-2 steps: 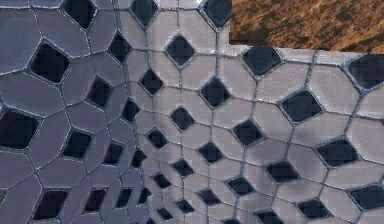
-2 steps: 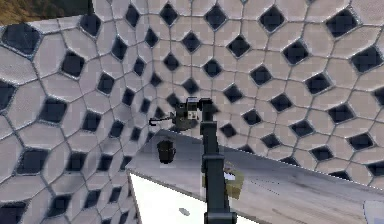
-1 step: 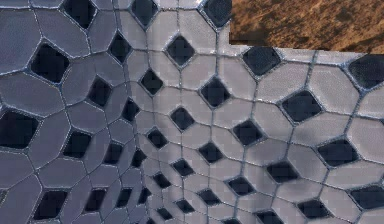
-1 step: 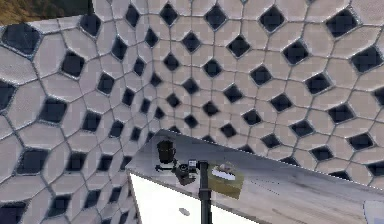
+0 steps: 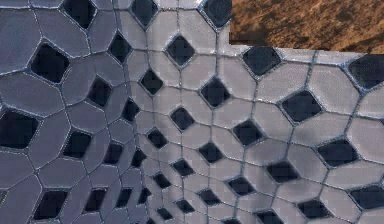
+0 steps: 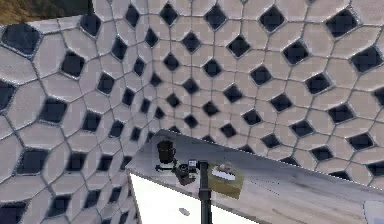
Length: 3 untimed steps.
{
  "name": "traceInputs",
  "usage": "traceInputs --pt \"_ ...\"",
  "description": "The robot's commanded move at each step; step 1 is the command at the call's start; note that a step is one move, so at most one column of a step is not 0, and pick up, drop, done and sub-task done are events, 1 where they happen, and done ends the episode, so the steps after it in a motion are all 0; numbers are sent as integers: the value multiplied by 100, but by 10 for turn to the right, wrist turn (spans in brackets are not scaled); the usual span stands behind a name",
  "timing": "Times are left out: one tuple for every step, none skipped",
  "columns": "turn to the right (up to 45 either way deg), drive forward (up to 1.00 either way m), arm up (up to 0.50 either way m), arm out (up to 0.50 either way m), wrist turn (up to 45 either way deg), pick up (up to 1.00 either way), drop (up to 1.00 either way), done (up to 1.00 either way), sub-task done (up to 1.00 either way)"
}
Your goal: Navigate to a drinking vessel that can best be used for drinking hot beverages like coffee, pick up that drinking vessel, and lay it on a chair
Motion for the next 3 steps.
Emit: traceInputs --pt "0 0 10 0 0 0 0 0 0" --pt "0 0 40 0 0 0 0 0 0" --pt "0 0 0 0 -450 0 0 0 0"
